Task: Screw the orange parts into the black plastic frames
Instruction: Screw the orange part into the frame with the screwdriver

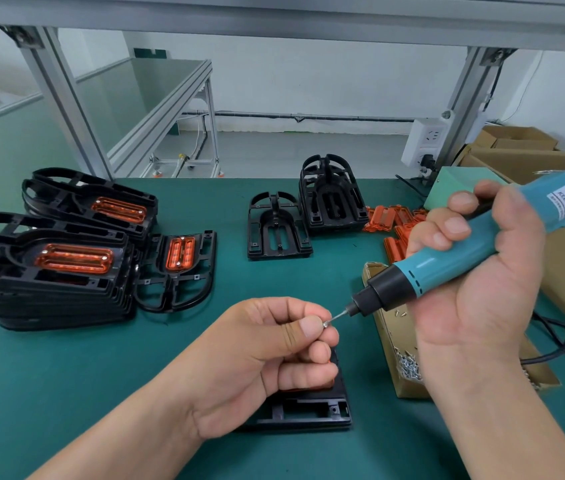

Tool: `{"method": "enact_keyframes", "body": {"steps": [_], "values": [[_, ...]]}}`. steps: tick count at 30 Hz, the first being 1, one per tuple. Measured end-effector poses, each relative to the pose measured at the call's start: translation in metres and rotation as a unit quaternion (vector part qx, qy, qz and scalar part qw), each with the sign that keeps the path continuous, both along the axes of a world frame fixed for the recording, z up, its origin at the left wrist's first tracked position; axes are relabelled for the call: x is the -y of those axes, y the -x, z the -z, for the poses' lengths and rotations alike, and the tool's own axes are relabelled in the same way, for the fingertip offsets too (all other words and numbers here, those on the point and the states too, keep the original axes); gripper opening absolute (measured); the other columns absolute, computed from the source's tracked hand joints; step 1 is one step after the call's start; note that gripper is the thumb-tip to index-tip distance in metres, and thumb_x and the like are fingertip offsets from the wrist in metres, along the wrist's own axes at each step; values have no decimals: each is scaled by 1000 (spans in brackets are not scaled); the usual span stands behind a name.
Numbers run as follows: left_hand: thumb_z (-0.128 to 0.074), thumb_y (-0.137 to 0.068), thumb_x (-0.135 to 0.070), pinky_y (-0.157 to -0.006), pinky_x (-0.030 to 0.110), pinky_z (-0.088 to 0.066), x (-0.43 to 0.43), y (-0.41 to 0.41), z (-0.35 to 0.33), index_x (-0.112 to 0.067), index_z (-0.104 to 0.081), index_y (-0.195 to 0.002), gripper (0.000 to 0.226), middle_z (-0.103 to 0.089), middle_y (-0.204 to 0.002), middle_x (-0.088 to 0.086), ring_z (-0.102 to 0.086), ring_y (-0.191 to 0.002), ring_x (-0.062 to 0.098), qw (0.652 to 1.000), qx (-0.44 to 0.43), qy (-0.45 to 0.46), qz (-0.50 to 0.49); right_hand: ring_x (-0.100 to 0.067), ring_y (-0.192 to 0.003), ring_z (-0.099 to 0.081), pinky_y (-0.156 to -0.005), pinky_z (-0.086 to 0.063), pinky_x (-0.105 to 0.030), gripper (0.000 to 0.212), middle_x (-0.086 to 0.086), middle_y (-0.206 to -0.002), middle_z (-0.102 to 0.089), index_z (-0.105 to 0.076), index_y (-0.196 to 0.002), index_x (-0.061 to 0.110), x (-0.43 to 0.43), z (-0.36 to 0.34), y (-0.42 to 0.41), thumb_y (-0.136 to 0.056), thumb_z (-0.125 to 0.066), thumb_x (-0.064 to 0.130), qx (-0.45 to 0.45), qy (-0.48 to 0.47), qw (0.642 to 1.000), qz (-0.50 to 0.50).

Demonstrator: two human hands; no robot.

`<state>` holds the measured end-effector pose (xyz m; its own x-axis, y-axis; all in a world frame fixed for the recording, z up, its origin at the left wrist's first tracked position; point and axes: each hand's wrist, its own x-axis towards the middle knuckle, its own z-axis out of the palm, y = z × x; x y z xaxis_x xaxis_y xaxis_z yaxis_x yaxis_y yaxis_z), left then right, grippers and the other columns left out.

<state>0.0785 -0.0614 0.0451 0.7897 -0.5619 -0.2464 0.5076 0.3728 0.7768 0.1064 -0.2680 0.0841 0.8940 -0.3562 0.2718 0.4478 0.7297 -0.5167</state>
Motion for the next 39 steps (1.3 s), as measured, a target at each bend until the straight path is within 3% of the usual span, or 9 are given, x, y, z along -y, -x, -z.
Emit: {"method": "enact_keyframes", "body": {"steps": [9,18,24,29,35,37,39], "values": [[-78,-85,-6,-75,32,-63,0,0,-1,-5,-77,-99,13,-70,-95,17,-68,-73,17,1000,-3,-6,-11,-8,-64,-51,-63,-45,-21,6,2,-87,-59,-54,-105,16,0,1,0,-108,-51,20,9,24,1000,2],[-81,-78,-8,-68,32,-63,5,2,3,-6,-80,-90,13,-74,-90,21,-70,-70,21,987,63,-92,-112,-9,-65,-54,-63,-44,-24,10,3,-87,-60,-52,-108,19,-5,-3,4,-112,-44,23,75,114,991,11],[-79,-83,-9,-69,31,-63,5,1,2,-11,-80,-88,6,-77,-85,19,-74,-72,24,958,155,-158,-181,-11,-73,-55,-72,-48,-25,12,2,-91,-60,-54,-107,20,-12,6,0,-110,-58,31,-5,36,999,15],[-76,-90,2,-70,30,-62,4,3,1,-21,-80,-94,23,-77,-84,15,-75,-73,23,942,212,-197,-170,-12,-73,-55,-72,-49,-25,16,0,-90,-59,-54,-107,17,-12,11,-4,-107,-63,29,-40,8,999,9],[-77,-93,-9,-75,30,-63,-3,-1,2,-30,-77,-107,25,-79,-91,6,-79,-86,23,924,256,-254,-125,-13,-71,-56,-70,-50,-26,18,0,-89,-61,-54,-108,16,-14,15,-6,-106,-66,28,-48,14,999,5],[-78,-92,-30,-81,33,-64,-10,-5,2,-36,-73,-117,26,-79,-98,-5,-77,-93,15,900,286,-310,-110,-13,-71,-56,-70,-51,-26,18,-1,-90,-61,-53,-109,16,-16,18,-6,-106,-66,28,-53,17,998,-2],[-69,-93,-52,-89,31,-59,-22,-12,2,-47,-67,-124,32,-75,-105,-23,-72,-100,1,830,347,-419,-124,-13,-72,-56,-70,-51,-26,20,0,-90,-61,-52,-111,16,-18,22,-6,-105,-67,28,-58,28,998,-9]]}}
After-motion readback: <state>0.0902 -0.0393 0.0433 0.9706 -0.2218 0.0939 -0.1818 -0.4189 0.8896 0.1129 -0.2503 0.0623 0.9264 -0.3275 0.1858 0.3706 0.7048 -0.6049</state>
